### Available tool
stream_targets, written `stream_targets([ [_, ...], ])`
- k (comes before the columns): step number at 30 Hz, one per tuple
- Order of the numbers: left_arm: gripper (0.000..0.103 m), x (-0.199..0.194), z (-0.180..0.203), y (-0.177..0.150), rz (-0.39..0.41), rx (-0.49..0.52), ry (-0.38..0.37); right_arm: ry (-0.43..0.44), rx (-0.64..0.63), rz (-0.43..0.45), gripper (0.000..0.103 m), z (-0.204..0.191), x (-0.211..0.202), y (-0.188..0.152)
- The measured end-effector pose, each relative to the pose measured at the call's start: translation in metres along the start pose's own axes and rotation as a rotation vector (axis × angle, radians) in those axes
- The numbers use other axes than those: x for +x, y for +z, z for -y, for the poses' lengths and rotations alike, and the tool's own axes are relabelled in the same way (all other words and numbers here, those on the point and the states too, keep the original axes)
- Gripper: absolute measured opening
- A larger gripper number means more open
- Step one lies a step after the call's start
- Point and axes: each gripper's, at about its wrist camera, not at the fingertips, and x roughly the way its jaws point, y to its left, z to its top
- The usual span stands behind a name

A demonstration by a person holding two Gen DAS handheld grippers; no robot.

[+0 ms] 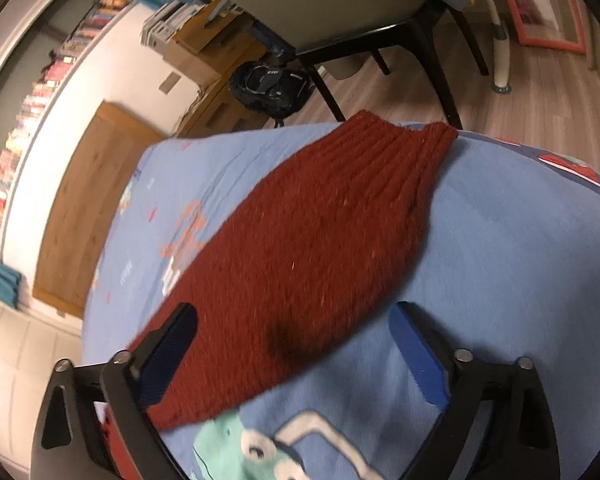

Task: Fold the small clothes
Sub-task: 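Grasp the cuff of the sleeve nearest the right tool with the right tool, then carry the held sleeve across the sweater body with the right tool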

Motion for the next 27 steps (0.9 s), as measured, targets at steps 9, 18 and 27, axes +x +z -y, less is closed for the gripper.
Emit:
stream_targets([
  [9,0.102,0.000,-0.017,-0.004,-0.006,-0.024,0.024,0.084,0.141,-0.012,0.030,0.022,0.014,0.025],
  [18,0.102,0.003,-0.042,-0.006,-0.007,-0.083,0.024,0.091,0.141,-0.023,0.009,0.021,0.011,0.027],
  [27,0.102,0.008,-0.076,-0.013,-0.025,-0.195,-0.002,0.139,0.050,-0.026,0.009,-0.046,0.001,0.030],
])
